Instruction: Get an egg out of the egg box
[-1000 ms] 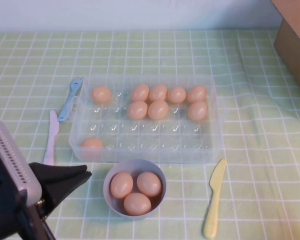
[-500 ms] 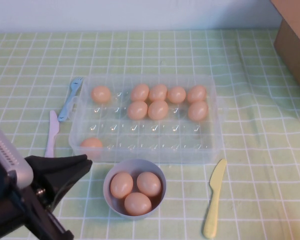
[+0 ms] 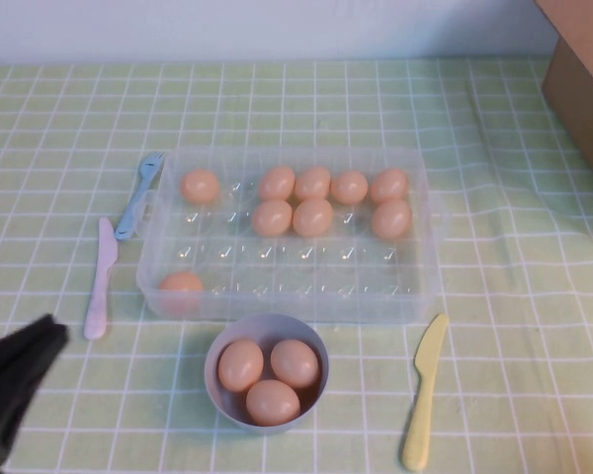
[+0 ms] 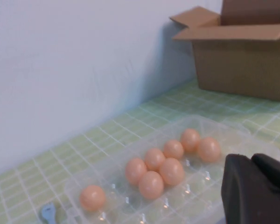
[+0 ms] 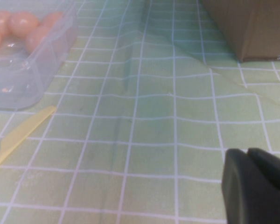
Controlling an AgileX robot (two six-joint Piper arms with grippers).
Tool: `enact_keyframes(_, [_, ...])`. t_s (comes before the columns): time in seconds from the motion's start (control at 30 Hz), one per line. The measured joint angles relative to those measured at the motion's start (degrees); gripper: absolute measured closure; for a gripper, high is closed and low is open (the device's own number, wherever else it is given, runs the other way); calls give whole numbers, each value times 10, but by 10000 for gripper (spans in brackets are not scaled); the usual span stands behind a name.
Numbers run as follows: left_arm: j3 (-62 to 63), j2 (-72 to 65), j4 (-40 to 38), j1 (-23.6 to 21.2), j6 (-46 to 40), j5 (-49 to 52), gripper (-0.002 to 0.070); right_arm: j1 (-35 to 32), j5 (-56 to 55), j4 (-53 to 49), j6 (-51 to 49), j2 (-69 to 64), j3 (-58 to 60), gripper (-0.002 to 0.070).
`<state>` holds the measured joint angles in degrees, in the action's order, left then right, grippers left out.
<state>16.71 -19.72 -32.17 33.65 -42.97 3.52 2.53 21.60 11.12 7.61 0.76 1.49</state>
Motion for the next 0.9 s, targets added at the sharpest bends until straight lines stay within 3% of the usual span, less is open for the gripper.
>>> enact_keyframes(0.13, [-39, 60, 48, -57, 60, -35, 678, 0, 0, 0, 0, 0, 0, 694])
enact_keyframes(0.33, [-89, 119, 236, -190, 288, -62, 678, 0, 0, 0, 0, 0, 0, 694])
enact_keyframes(0.43, [-113, 147, 308, -235, 363, -79, 678, 0, 0, 0, 0, 0, 0, 694])
enact_keyframes(0.7, [-179, 202, 332, -263, 400, -97, 678, 0, 0, 0, 0, 0, 0, 694])
enact_keyframes(0.9, [-181, 203, 332, -263, 405, -8, 678, 0, 0, 0, 0, 0, 0, 694])
